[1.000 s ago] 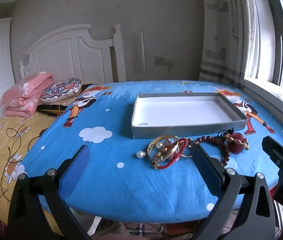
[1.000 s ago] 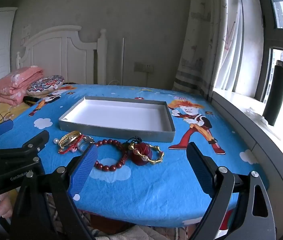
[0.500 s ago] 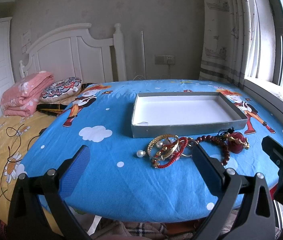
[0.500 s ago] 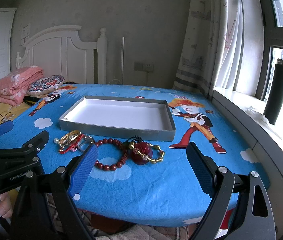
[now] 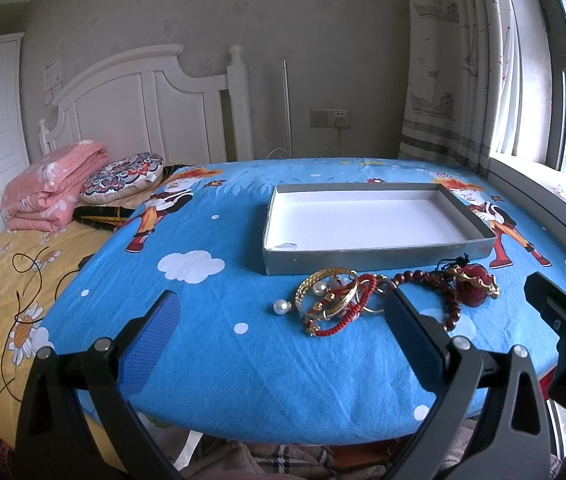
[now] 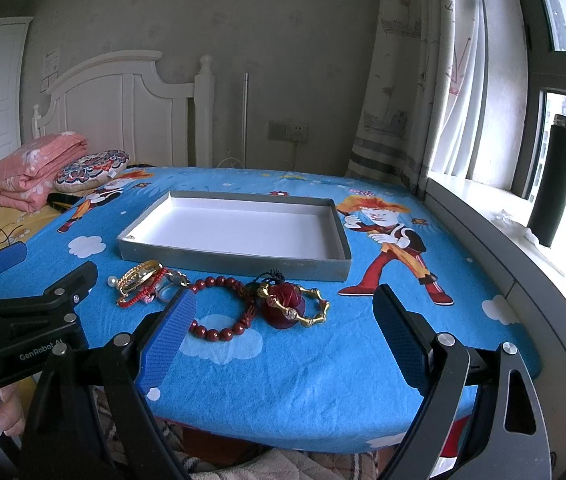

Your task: Organize jewelry

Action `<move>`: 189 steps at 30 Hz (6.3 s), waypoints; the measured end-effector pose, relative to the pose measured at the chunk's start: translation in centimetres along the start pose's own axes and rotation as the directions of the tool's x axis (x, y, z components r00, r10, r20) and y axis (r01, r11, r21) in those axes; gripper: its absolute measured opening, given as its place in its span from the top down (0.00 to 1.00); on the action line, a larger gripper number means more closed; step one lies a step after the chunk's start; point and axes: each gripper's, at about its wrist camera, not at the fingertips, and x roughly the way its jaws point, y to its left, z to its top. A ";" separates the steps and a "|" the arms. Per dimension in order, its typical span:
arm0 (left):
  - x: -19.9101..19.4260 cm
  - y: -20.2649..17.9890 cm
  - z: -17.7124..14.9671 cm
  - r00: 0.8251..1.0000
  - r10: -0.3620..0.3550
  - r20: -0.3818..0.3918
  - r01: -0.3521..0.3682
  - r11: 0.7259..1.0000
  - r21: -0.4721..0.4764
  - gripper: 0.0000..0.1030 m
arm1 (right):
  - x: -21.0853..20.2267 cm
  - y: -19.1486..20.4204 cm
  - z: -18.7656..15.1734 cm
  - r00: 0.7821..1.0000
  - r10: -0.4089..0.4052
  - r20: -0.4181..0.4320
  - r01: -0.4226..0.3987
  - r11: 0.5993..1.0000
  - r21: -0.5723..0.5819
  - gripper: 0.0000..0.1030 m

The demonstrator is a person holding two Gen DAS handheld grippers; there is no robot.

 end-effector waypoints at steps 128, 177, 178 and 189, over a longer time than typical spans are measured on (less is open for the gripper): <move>5.8 0.8 -0.3 0.986 -0.167 -0.025 0.169 0.983 0.076 0.93 | 8.1 -0.2 -2.7 0.995 0.089 -0.040 -0.092 0.993 -0.076 0.76; 5.4 -1.5 -1.4 0.987 -0.157 -0.033 0.160 0.972 0.169 0.93 | 6.7 0.9 -3.5 0.996 0.093 -0.003 -0.091 0.974 -0.208 0.90; 5.3 -1.6 -1.4 0.987 -0.158 -0.032 0.161 0.972 0.173 0.93 | 6.3 0.6 -3.0 0.997 0.078 0.027 -0.071 0.978 -0.197 0.90; 3.4 -3.5 -0.3 0.985 -0.166 0.038 0.151 0.957 0.246 0.93 | 4.3 -2.0 1.3 0.981 0.010 0.193 0.018 0.990 -0.143 0.90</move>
